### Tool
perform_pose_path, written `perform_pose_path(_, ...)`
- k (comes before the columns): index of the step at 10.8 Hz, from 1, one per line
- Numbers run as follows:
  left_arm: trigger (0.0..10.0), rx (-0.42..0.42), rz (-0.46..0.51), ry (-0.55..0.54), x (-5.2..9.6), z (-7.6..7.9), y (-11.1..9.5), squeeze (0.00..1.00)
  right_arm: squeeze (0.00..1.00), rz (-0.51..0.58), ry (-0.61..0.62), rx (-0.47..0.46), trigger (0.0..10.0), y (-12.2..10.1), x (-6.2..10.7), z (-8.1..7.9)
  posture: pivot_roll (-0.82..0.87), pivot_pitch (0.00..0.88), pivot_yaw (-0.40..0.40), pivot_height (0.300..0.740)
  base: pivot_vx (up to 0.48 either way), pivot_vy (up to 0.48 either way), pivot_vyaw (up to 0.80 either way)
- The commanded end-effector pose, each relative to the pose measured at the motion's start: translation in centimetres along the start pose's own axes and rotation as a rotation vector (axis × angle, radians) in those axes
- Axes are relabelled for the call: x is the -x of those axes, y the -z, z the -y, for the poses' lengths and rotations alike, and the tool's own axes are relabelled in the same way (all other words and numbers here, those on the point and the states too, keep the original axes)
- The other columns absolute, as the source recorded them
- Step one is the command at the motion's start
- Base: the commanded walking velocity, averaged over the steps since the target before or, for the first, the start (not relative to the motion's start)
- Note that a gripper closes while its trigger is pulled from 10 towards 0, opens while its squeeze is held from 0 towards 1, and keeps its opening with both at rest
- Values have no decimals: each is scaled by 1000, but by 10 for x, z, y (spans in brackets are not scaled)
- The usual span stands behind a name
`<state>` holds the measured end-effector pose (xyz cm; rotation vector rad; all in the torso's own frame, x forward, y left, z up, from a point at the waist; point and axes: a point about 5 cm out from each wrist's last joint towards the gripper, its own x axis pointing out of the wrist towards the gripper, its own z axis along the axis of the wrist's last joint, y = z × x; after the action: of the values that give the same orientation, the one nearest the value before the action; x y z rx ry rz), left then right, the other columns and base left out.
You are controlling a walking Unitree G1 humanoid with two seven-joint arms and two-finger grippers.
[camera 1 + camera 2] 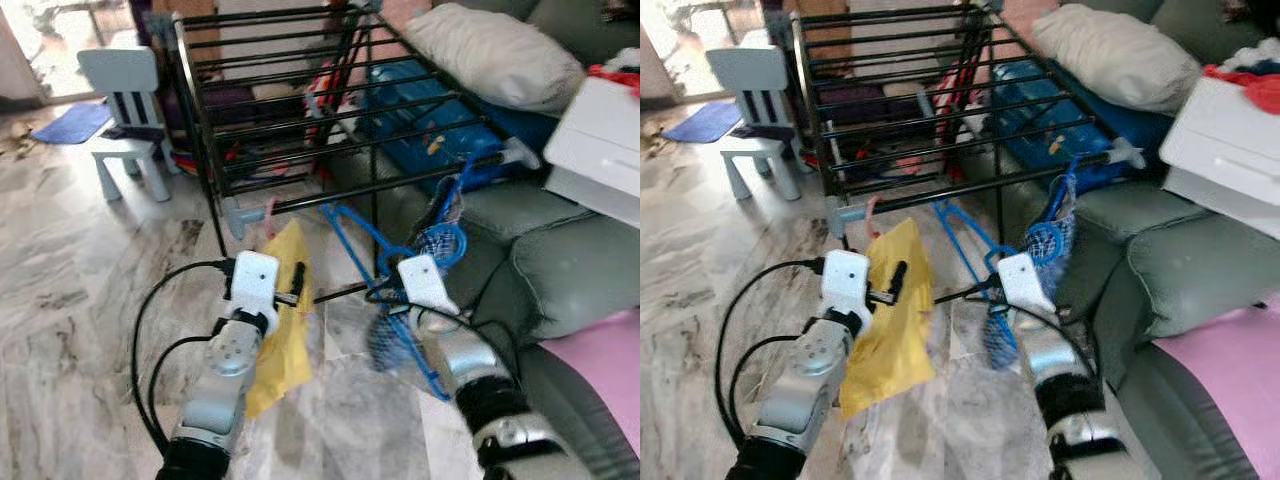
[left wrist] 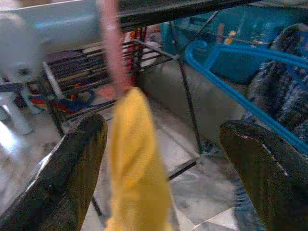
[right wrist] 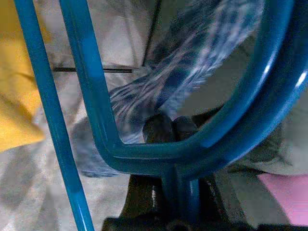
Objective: Hang hanger
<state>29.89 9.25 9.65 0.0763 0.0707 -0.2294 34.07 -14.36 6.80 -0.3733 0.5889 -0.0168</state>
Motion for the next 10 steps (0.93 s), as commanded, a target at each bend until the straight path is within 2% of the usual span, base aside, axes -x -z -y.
perform_pose_path(1, 10000, 4, -2, 11, 0, 2, -1, 0, 0, 40, 29, 16, 10000, -19, 0, 6, -57, 27, -11, 740, 0, 0, 0)
perform_pose_path(3, 10000, 5, -1, 14, 1, 4, -1, 0, 0, 72, 25, 30, 10000, -32, -3, 6, -49, 32, -16, 740, 0, 0, 0)
perform_pose_path(6, 10000, 6, -7, 19, 4, 5, -1, 0, 0, 91, -37, 60, 10000, -48, -6, -5, -39, 45, -21, 740, 0, 0, 0)
perform_pose_path(7, 10000, 21, -5, 33, 6, 8, -1, 0, 0, 127, -51, 136, 10000, -60, -8, -8, -27, 56, -30, 740, 0, 0, 0)
perform_pose_path(10, 10000, 46, 3, 60, 16, 11, -2, 0, 0, 196, -34, 244, 10000, -80, -6, -13, 5, 77, -50, 740, 0, 0, 0)
